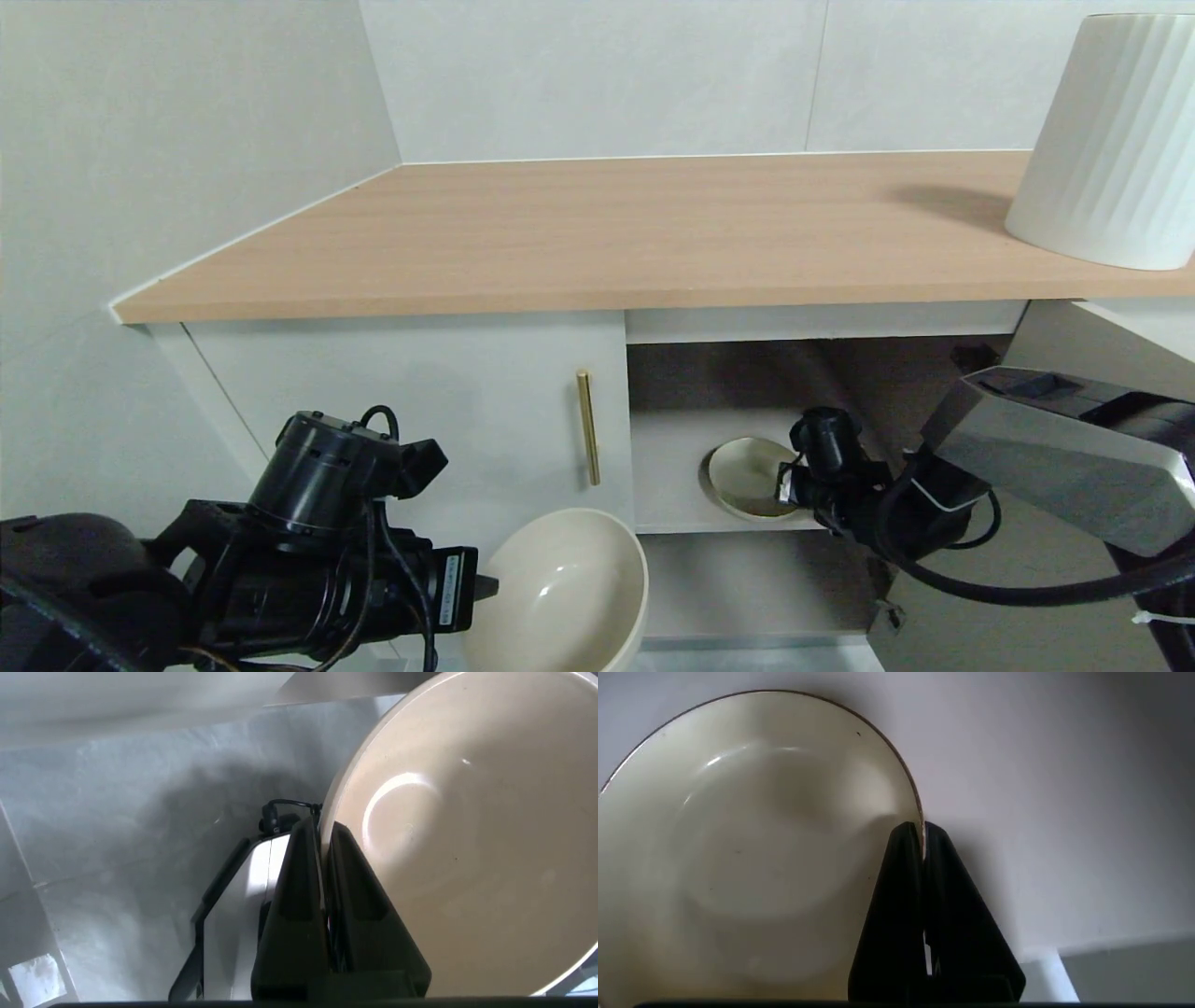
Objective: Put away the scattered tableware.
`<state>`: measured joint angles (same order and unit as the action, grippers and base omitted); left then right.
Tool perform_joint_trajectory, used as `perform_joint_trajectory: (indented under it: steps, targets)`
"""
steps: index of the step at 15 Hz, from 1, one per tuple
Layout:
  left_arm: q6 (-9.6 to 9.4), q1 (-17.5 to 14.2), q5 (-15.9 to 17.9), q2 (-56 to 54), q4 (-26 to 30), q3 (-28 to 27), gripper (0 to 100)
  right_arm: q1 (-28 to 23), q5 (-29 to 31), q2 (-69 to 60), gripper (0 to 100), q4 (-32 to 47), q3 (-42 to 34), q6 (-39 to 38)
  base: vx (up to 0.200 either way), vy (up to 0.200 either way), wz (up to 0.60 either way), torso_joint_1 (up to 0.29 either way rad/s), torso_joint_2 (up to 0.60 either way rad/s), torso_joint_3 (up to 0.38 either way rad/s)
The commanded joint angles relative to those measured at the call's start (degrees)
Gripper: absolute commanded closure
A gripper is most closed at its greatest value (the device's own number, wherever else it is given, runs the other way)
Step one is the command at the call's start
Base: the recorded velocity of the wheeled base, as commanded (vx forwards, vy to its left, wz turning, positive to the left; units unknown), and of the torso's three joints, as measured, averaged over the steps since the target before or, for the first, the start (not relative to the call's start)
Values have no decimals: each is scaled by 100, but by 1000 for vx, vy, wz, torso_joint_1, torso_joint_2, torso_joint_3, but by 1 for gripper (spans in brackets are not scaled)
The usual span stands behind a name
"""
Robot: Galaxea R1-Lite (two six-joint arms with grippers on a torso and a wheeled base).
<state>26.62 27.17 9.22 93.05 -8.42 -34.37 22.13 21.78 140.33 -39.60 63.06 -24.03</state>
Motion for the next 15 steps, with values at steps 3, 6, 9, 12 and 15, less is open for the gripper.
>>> perform_joint_trajectory:
  steps: [3, 6, 9, 12, 15]
  targets:
    - [1, -1, -95, 126, -10, 0, 100, -15, 28, 153, 100, 22, 373, 30, 0, 0, 0, 0, 0, 0]
    - [1, -1, -113, 152, -10, 0, 100, -59, 36, 223, 100, 22, 505, 56, 0, 0, 0, 0, 0, 0]
    - [1, -1, -113, 143, -10, -9, 100, -77, 36, 294, 100, 22, 567, 82, 0, 0, 0, 0, 0, 0]
    - [1, -1, -113, 143, -10, -9, 100, -86, 36, 276, 100, 22, 567, 82, 0, 0, 0, 0, 0, 0]
    - [1, -1, -113, 152, -10, -9, 100, -77, 45, 258, 0, 22, 567, 74, 0, 0, 0, 0, 0, 0]
